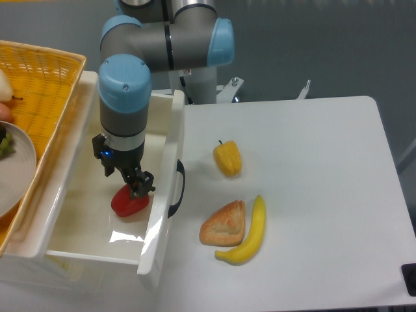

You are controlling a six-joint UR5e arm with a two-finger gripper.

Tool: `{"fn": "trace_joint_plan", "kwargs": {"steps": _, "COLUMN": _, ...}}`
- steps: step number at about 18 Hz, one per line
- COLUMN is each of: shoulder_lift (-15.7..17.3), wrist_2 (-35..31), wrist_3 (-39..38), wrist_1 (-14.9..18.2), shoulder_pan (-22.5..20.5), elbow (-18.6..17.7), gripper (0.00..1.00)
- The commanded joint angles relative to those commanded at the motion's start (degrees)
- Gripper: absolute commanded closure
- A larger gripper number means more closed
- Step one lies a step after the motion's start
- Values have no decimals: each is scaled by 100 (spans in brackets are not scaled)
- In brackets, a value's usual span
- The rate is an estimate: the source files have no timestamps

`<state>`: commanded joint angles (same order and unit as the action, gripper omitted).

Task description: Place the red pepper in the upper white drawer

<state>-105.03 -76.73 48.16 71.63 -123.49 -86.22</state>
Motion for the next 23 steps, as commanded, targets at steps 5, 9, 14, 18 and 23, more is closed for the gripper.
{"fn": "trace_joint_plan", "kwargs": {"steps": 5, "shoulder_lift": 202, "wrist_2": 18, "wrist_3": 9, "wrist_1": -35, "shoulder_pan": -35, "elbow": 35, "gripper": 20}}
{"fn": "trace_joint_plan", "kwargs": {"steps": 9, "shoulder_lift": 351, "wrist_2": 35, "wrist_3": -9, "wrist_1": -35, "shoulder_pan": -88, "elbow": 35, "gripper": 20}}
{"fn": "trace_joint_plan", "kwargs": {"steps": 14, "shoulder_lift": 615, "wrist_2": 193, "wrist_3": -35, "wrist_1": -35, "shoulder_pan": -219, "elbow": 44, "gripper": 13}}
{"fn": "trace_joint_plan", "kwargs": {"steps": 18, "shoulder_lift": 808, "wrist_2": 290, "wrist_3": -176, "wrist_1": -35, "shoulder_pan": -491, "elbow": 44, "gripper": 3}}
{"fn": "trace_joint_plan", "kwargs": {"steps": 23, "shoulder_lift": 826, "wrist_2": 361, "wrist_3": -150, "wrist_1": -35, "shoulder_pan": -931, "elbow": 88, "gripper": 0}}
